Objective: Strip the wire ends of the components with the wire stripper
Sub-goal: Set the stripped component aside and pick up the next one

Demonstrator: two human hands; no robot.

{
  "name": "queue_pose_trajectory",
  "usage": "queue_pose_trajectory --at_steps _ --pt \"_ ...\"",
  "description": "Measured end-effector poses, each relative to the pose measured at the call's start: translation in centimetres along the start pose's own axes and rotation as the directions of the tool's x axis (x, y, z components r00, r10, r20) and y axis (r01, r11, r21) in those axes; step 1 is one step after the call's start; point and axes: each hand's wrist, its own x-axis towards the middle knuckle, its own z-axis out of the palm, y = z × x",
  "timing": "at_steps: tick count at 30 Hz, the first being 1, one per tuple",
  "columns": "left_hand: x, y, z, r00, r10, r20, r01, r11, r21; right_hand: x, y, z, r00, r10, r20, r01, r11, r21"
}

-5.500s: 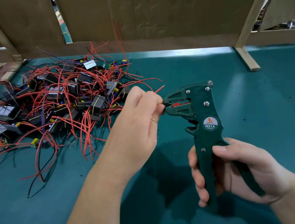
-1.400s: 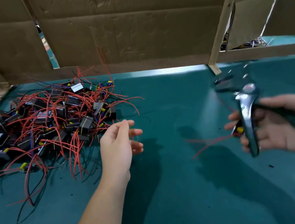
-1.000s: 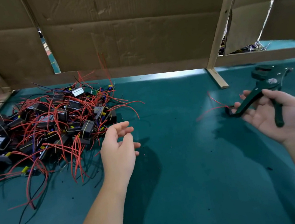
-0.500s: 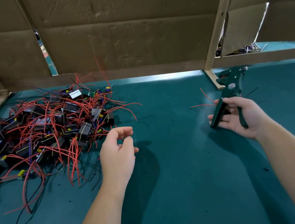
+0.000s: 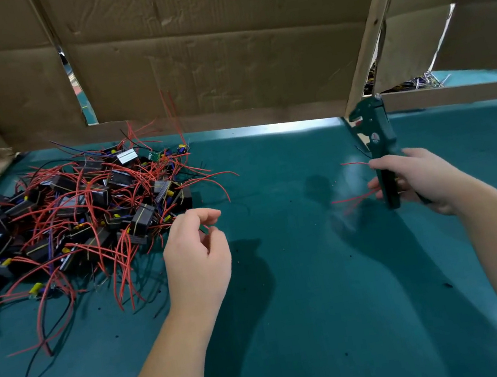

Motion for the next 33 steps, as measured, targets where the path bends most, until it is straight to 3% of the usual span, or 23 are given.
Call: queue_pose_trajectory --at_steps 3,6,10,14,16,18,22,25,28,33 --pt "-0.2 0.4 -0.1 0.975 0.219 -0.039 -0.209 0.963 0.168 -0.6 -1.0 0.4 0.998 -0.039 0.039 0.039 0.999 0.011" --pt "0.0 0.8 -0.5 0.951 0.284 -0.122 -0.205 0.875 0.438 -2.3 -1.6 1.7 0.996 -0.065 0.065 0.056 0.989 0.141" --pt "2.0 0.6 -2.4 0.962 0.127 -0.242 0.045 0.800 0.598 -5.4 -1.9 5.0 0.967 -0.129 0.220 -0.003 0.857 0.515" --pt "3.6 -1.0 -4.0 0.979 -0.147 -0.143 0.205 0.661 0.722 -7.5 -1.1 7.8 0.937 -0.148 0.317 -0.104 0.747 0.656" --pt "3.3 -1.3 -4.3 0.983 -0.108 -0.147 0.181 0.686 0.705 -8.0 -0.4 8.6 0.926 -0.143 0.348 -0.144 0.720 0.678" --pt "2.9 -1.2 -4.2 0.984 0.007 -0.177 0.107 0.774 0.624 -8.3 0.3 9.0 0.914 -0.143 0.379 -0.174 0.705 0.687" --pt "2.2 -0.4 -3.6 0.921 0.340 -0.191 -0.238 0.878 0.415 -8.6 1.1 9.1 0.876 -0.217 0.431 -0.206 0.639 0.741" --pt "1.3 0.4 -2.7 0.861 0.493 -0.124 -0.468 0.864 0.188 -9.0 1.3 9.2 0.835 -0.289 0.469 -0.242 0.572 0.784" --pt "0.5 0.8 -1.6 0.827 0.562 0.011 -0.560 0.822 0.099 -9.3 1.2 9.4 0.776 -0.337 0.533 -0.297 0.551 0.780" --pt "0.2 0.6 -0.8 0.823 0.529 0.204 -0.548 0.836 0.042 -10.0 0.5 10.2 0.678 -0.433 0.594 -0.319 0.555 0.768"
